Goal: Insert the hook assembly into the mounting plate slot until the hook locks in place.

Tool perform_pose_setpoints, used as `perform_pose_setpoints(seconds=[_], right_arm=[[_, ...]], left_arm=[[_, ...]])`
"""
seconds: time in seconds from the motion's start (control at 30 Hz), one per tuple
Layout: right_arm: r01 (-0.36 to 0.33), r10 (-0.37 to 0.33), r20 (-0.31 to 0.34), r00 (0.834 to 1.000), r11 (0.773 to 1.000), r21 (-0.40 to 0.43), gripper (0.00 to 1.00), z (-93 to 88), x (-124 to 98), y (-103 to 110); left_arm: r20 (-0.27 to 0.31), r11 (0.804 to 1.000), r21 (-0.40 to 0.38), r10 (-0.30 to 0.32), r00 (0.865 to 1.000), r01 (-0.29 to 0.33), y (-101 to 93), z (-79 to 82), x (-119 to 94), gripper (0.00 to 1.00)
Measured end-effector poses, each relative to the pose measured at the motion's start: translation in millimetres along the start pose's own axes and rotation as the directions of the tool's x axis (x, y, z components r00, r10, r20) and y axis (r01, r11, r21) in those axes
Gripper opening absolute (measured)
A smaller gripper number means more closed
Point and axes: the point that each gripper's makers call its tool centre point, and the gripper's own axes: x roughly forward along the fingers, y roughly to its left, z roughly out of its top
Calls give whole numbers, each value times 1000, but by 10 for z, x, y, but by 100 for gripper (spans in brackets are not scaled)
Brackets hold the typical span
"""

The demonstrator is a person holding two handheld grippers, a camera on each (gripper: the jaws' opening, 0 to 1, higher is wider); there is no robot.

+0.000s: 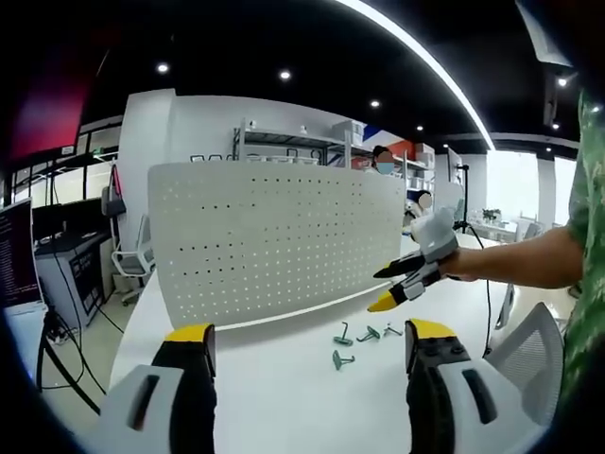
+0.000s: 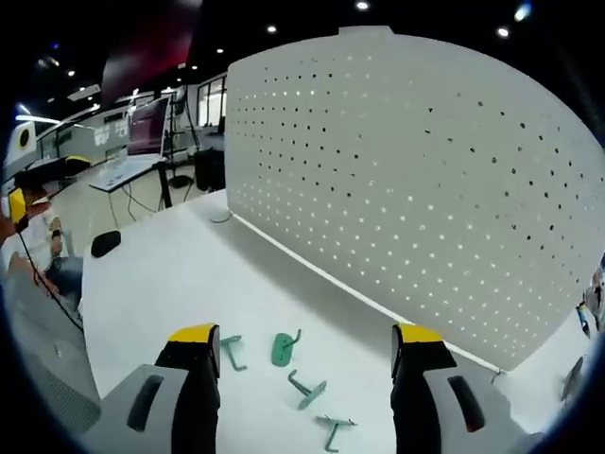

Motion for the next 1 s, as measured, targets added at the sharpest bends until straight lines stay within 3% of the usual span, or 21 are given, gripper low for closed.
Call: perform_pose_setpoints(seconds=[0.43,1.0], right_arm=[[-56,57,-71,996,998,9,66,-141,223,30],[-142,147,-166,975,989,44,50,-312,423,98]], left_arm=[[-7,1000,-16,-6,1000,6,-41,-24,43,83],[-23,999,-33,-11,1000,10,-114,-98,78,82]])
